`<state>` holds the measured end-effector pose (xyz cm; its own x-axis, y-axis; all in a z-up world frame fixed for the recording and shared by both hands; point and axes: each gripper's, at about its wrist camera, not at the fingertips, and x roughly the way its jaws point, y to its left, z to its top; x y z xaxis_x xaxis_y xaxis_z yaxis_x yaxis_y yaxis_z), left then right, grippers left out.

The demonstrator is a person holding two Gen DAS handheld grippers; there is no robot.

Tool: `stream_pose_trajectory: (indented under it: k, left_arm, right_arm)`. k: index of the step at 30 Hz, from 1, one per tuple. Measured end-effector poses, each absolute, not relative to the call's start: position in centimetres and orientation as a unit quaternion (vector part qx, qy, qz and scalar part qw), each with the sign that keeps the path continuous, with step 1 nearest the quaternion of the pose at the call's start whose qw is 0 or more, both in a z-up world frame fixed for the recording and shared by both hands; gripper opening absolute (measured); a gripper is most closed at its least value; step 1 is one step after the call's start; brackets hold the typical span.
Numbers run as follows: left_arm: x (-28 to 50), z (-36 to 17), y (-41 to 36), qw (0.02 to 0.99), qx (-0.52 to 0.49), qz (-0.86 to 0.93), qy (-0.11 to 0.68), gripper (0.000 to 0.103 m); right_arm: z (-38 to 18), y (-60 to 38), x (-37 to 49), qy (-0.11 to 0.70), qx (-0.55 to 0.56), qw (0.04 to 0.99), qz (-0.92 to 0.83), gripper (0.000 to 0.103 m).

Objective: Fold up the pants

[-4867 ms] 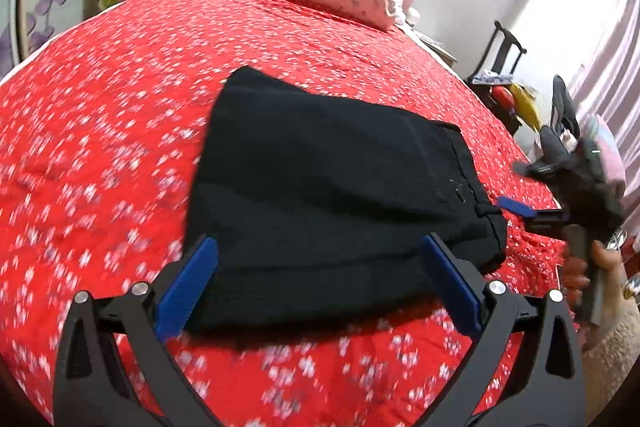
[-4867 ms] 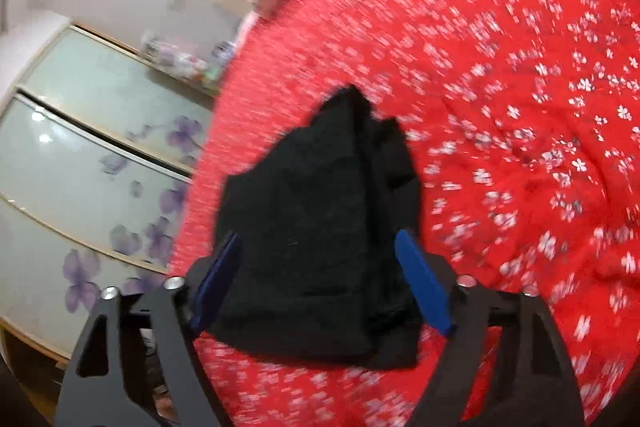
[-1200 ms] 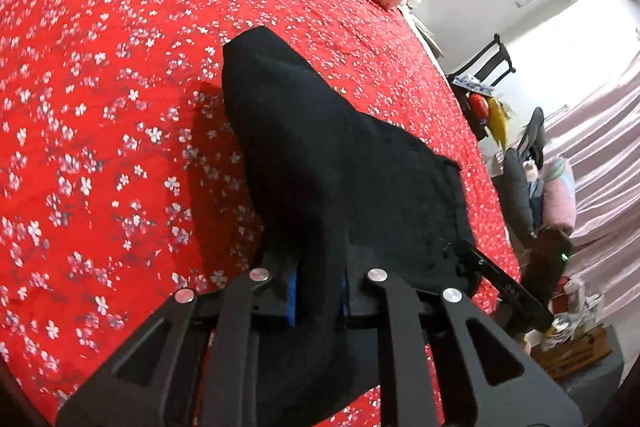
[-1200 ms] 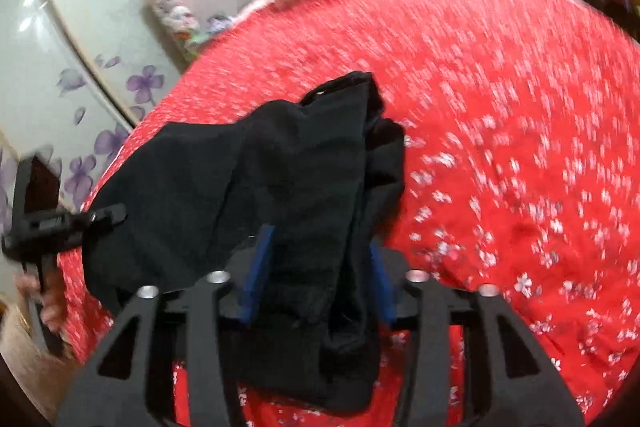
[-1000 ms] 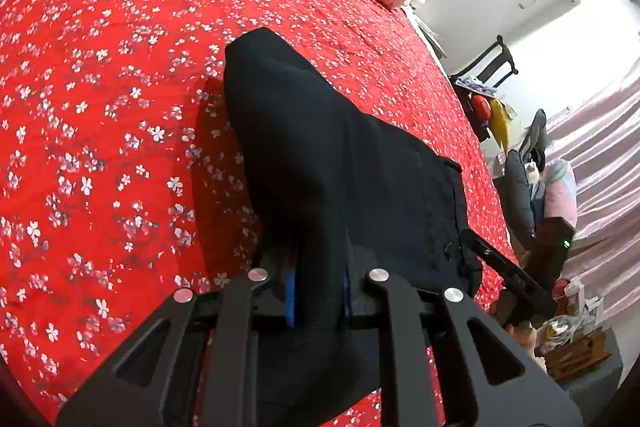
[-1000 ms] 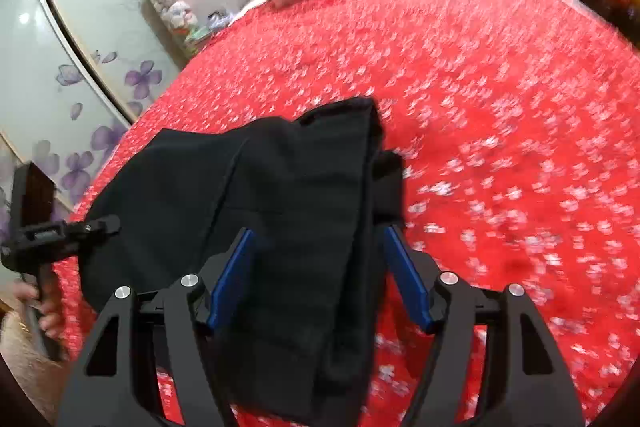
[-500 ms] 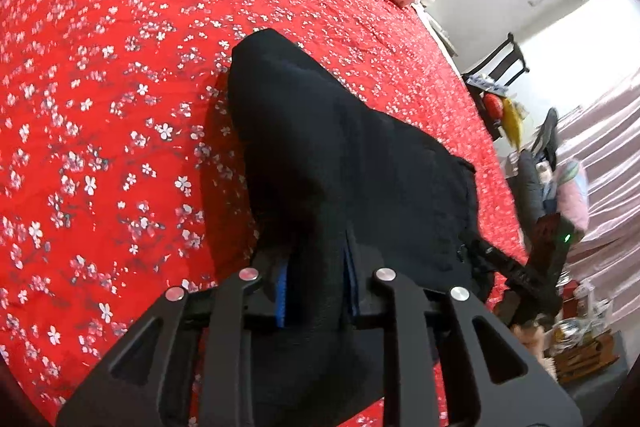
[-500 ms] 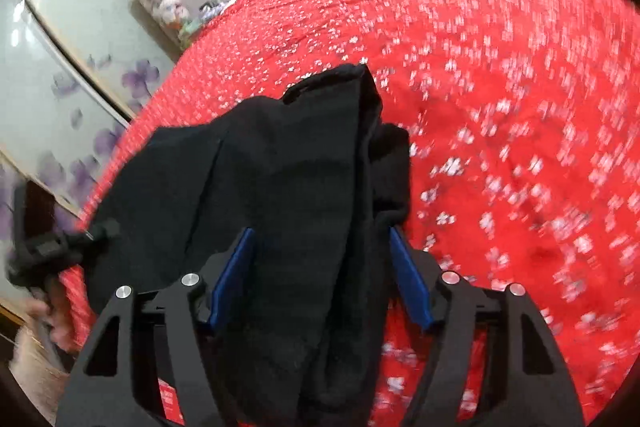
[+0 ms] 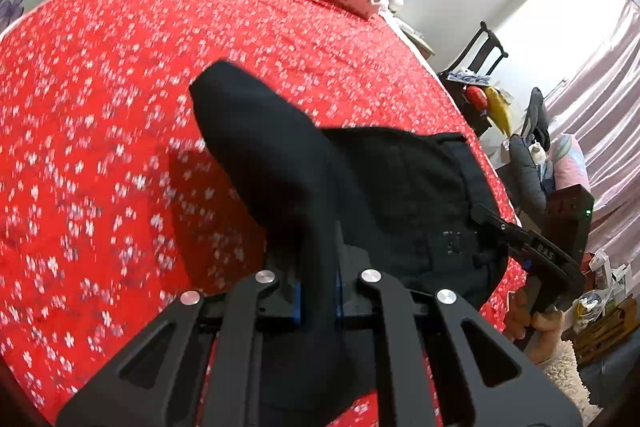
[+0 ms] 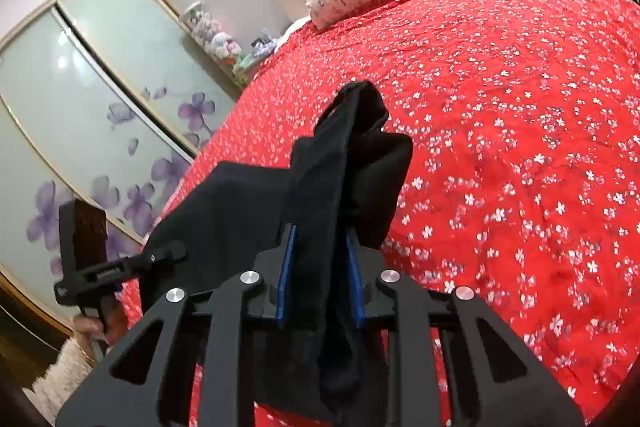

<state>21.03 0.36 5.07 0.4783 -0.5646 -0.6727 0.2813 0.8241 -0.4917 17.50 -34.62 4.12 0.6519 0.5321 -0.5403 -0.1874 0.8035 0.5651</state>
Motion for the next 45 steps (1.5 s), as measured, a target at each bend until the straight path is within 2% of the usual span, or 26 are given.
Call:
stream_pose_trajectory:
  k: [6, 11, 13, 18, 19, 24, 29, 31, 33, 35, 37, 45]
  left_arm:
    - [22.3, 6.1, -2.0, 0.85, -0.149, -0.261, 0.432, 0.01]
    - [22.1, 4.1, -1.5, 0.844, -0.151, -0.254, 0.448, 0.01]
    - [22.1, 3.5, -1.0, 0.84, -0.16, -0.25, 0.455, 0.01]
    - [22.4, 2.7, -0.8, 0.841, -0.146, -0.23, 0.467, 0.012]
    - [22.5, 2.5, -0.8, 0.841, -0.146, -0.228, 0.469, 0.013]
    - [22.5, 2.0, -0.6, 0.838, -0.147, -0.221, 0.476, 0.016]
    - [22.7, 1.5, -0.8, 0.837, -0.143, -0.211, 0.484, 0.019]
    - [22.9, 1.1, -0.9, 0.835, -0.143, -0.206, 0.49, 0.024]
    - [23.1, 0.6, -1.2, 0.831, -0.138, -0.199, 0.5, 0.026]
    - [23.0, 0.7, -1.4, 0.833, -0.135, -0.202, 0.497, 0.016]
    - [22.6, 1.6, -1.7, 0.838, -0.129, -0.218, 0.484, 0.012]
    - [22.3, 4.2, -1.9, 0.844, -0.14, -0.24, 0.459, 0.01]
  right_arm:
    - [5.0, -36.9, 18.9, 0.347, 0.252, 0.883, 0.191, 0.022]
    - [1.3, -38.6, 19.0, 0.406, 0.24, 0.869, 0.147, 0.024]
    - [0.5, -39.3, 18.9, 0.405, 0.254, 0.866, 0.146, 0.034]
    - [0.5, -38.8, 19.6, 0.435, 0.216, 0.865, 0.124, 0.047]
    - [0.4, -38.9, 19.7, 0.443, 0.219, 0.861, 0.12, 0.053]
    - [0.5, -40.2, 19.0, 0.432, 0.246, 0.861, 0.106, 0.055]
    - [-0.9, -39.4, 20.0, 0.457, 0.267, 0.836, 0.142, 0.055]
    - [-1.4, -39.1, 20.7, 0.464, 0.27, 0.831, 0.148, 0.055]
    - [-2.2, -38.7, 21.0, 0.478, 0.276, 0.82, 0.15, 0.052]
    - [-1.5, -38.1, 20.7, 0.467, 0.268, 0.827, 0.161, 0.035]
    - [-0.1, -37.8, 20.0, 0.446, 0.261, 0.838, 0.177, 0.03]
    - [3.4, -37.8, 19.8, 0.404, 0.314, 0.83, 0.22, 0.026]
